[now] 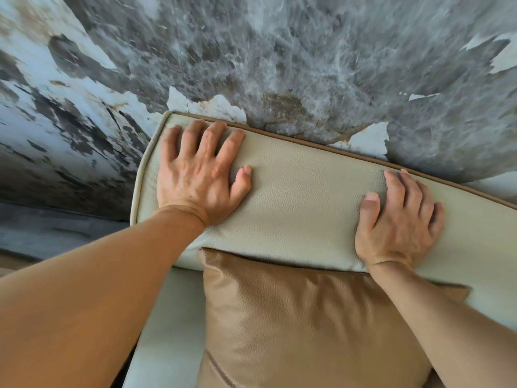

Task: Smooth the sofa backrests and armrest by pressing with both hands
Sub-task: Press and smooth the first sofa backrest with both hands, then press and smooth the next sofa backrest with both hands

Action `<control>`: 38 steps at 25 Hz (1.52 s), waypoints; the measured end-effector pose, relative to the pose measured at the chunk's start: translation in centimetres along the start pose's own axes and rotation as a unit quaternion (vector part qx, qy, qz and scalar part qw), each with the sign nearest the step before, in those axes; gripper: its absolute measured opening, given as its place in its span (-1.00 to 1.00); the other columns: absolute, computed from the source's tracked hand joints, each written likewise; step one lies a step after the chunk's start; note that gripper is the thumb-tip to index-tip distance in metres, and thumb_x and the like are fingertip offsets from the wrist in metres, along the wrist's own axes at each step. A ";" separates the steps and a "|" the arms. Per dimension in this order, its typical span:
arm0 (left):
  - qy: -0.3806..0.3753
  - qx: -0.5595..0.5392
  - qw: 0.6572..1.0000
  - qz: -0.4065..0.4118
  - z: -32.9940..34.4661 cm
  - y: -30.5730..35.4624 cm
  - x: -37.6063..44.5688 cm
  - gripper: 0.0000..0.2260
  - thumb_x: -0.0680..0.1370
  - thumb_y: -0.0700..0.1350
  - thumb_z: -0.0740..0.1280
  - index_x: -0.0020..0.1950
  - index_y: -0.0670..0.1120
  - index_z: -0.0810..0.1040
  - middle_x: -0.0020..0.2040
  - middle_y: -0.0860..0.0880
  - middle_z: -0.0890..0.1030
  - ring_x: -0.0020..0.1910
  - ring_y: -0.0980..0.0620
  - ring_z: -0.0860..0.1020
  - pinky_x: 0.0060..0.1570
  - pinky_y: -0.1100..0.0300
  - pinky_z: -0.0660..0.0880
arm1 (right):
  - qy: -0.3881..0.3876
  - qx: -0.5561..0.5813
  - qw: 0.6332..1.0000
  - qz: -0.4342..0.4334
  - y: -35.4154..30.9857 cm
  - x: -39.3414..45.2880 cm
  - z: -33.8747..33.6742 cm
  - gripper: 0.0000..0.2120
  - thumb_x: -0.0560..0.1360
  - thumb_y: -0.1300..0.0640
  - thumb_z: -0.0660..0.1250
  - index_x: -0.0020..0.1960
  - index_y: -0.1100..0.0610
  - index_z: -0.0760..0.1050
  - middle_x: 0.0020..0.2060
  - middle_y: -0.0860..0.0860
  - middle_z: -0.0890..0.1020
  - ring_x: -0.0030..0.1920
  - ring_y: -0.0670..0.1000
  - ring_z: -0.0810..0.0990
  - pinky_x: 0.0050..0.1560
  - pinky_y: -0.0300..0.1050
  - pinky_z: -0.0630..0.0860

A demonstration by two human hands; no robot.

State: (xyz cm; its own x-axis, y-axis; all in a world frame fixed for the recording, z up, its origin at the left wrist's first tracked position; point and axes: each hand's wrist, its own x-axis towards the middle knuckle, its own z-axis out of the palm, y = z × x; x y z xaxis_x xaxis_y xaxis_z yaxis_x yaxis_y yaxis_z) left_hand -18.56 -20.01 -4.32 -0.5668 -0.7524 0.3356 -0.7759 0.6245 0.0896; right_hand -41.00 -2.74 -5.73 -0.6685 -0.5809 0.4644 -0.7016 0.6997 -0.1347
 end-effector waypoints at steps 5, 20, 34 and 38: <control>-0.033 -0.011 0.999 0.004 0.0 -0.3 -0.1 -0.43 0.52 0.23 -0.03 0.43 0.01 0.34 0.42 -0.08 0.41 0.42 -0.20 0.28 0.39 -0.24 0.14 | 0.002 -0.008 1.000 0.029 -0.5 -0.4 -0.3 -0.42 0.50 -0.14 -0.07 0.41 0.07 0.35 0.43 0.06 0.39 0.45 0.12 0.25 0.46 0.24 0.06; -0.169 -0.101 0.979 0.054 -3.2 -2.3 0.1 -0.45 0.59 0.20 -0.12 0.54 0.04 0.13 0.59 -0.03 0.08 0.55 -0.11 -0.04 0.50 -0.12 -0.09 | -0.267 -0.060 0.958 0.082 -4.4 -7.2 -8.7 -0.36 0.54 -0.30 -0.20 0.57 -0.08 -0.10 0.58 -0.07 -0.05 0.55 0.02 -0.09 0.51 0.11 -0.16; -0.156 0.018 0.984 0.085 -17.1 -12.1 -18.5 -0.43 0.60 0.22 -0.13 0.59 0.06 -0.05 0.61 -0.03 0.00 0.57 -0.09 -0.08 0.51 -0.09 -0.15 | -0.274 -0.015 0.962 0.012 -11.3 -19.4 -20.5 -0.36 0.56 -0.30 -0.19 0.57 -0.07 -0.12 0.58 -0.03 -0.11 0.56 0.02 -0.16 0.52 0.13 -0.20; -0.151 0.022 0.986 0.062 -20.8 -15.1 -23.6 -0.43 0.61 0.20 -0.09 0.58 0.06 -0.05 0.61 -0.03 -0.01 0.57 -0.09 -0.10 0.51 -0.09 -0.17 | -0.288 -0.005 0.958 -0.004 -13.5 -23.4 -23.7 -0.37 0.58 -0.28 -0.16 0.57 -0.05 -0.12 0.58 -0.03 -0.12 0.56 0.03 -0.16 0.52 0.14 -0.17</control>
State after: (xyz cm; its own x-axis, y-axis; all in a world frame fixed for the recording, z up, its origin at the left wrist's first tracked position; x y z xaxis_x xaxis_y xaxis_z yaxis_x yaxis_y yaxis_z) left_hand 12.28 -7.34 5.96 -0.7090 -0.7037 0.0458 -0.7036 0.7103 0.0223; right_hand -10.02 11.30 5.95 -0.6905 -0.7172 -0.0943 -0.7066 0.6966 -0.1239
